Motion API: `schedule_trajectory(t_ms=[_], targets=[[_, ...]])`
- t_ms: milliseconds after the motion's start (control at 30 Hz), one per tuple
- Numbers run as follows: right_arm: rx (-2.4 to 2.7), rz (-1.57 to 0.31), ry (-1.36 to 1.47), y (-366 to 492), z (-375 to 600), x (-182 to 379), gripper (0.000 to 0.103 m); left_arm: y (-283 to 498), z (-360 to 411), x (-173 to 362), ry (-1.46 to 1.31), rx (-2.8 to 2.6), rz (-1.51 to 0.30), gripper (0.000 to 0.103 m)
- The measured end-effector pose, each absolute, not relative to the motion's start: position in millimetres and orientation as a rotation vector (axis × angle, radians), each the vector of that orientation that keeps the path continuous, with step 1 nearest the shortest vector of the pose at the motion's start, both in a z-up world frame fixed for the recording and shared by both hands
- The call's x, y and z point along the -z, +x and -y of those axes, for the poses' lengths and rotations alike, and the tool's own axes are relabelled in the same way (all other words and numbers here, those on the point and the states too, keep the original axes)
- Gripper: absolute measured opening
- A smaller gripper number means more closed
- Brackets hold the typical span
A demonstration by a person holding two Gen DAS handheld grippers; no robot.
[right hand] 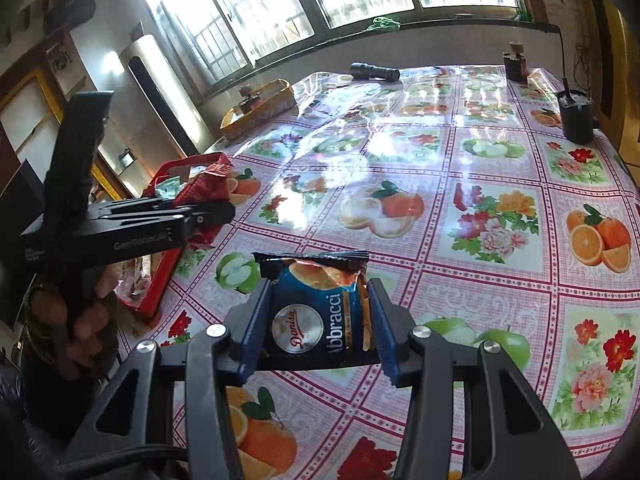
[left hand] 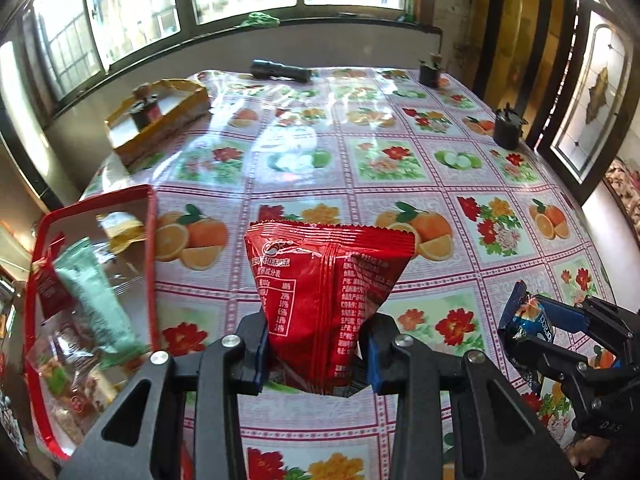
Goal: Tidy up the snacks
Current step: 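Carry the red chip bag with the left tool while the right tool carries the blue packet over the tray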
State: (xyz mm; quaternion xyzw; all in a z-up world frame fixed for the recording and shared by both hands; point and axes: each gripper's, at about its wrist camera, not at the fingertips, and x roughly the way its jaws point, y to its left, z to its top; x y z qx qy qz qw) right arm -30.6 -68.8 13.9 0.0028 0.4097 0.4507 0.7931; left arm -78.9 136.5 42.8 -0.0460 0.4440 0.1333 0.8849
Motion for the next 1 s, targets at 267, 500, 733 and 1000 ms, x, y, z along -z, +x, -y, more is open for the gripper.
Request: schedule_trajectory(t_ms=[267, 500, 733, 1000], targets=[[-1.014, -0.875, 0.007, -35, 47, -18, 0.049, -99, -155, -50, -0.116, -0.343, -0.902, 0.035], [-1.057, -0.872, -0.025, -46, 25, -21, 0.049, -113, -170, -53, -0.141, -0.374, -0.89, 0.035], [-1.078, -0.87, -0.045, -54, 12, -24, 0.049, -124, -179, -53, -0.159, -0.389, -0.884, 0.035], [-1.104, -0.86, -0.07, -58, -6, -28, 0.049, -140, -191, -58, -0.178, -0.414, -0.86, 0.035]])
